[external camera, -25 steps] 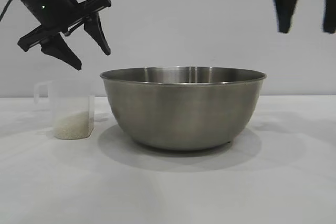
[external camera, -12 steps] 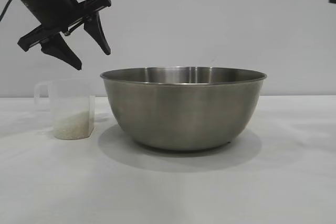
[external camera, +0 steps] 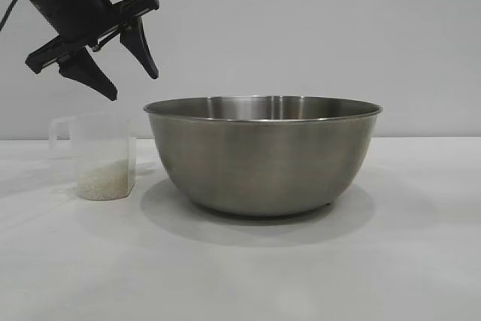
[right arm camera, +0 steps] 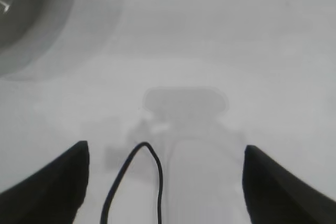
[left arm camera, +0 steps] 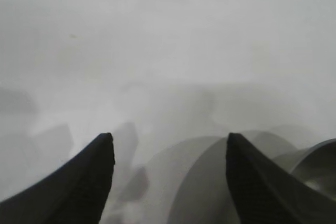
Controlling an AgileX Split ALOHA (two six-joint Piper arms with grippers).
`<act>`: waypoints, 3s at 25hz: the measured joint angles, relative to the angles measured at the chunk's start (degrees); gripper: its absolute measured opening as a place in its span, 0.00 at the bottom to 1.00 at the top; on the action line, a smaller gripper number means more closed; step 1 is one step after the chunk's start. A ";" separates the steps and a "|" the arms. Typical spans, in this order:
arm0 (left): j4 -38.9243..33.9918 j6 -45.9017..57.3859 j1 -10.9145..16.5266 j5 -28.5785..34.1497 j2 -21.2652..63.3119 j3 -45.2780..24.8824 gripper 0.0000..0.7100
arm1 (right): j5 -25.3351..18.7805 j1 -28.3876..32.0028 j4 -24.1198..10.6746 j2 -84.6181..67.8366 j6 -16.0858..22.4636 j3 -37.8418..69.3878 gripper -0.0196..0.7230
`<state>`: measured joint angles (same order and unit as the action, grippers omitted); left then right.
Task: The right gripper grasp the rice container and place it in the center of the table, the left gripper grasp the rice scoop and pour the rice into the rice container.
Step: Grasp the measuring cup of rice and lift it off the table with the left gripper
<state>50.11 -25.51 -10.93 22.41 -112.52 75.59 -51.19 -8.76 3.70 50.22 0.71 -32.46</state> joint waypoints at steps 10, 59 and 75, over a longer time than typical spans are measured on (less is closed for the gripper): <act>0.00 0.10 0.00 0.05 0.00 0.00 0.56 | -6.60 0.00 -0.21 -27.20 0.00 3.85 0.72; -34.47 10.57 0.00 21.45 34.07 -9.26 0.56 | -14.25 0.00 1.35 -51.18 -4.17 4.39 0.72; -32.70 10.66 0.00 -3.94 50.33 -43.26 0.56 | -14.25 0.00 1.35 -51.18 -4.17 4.39 0.72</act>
<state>17.41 -14.86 -10.93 18.48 -62.19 32.33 -65.44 -8.76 5.05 -0.96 -3.47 -28.07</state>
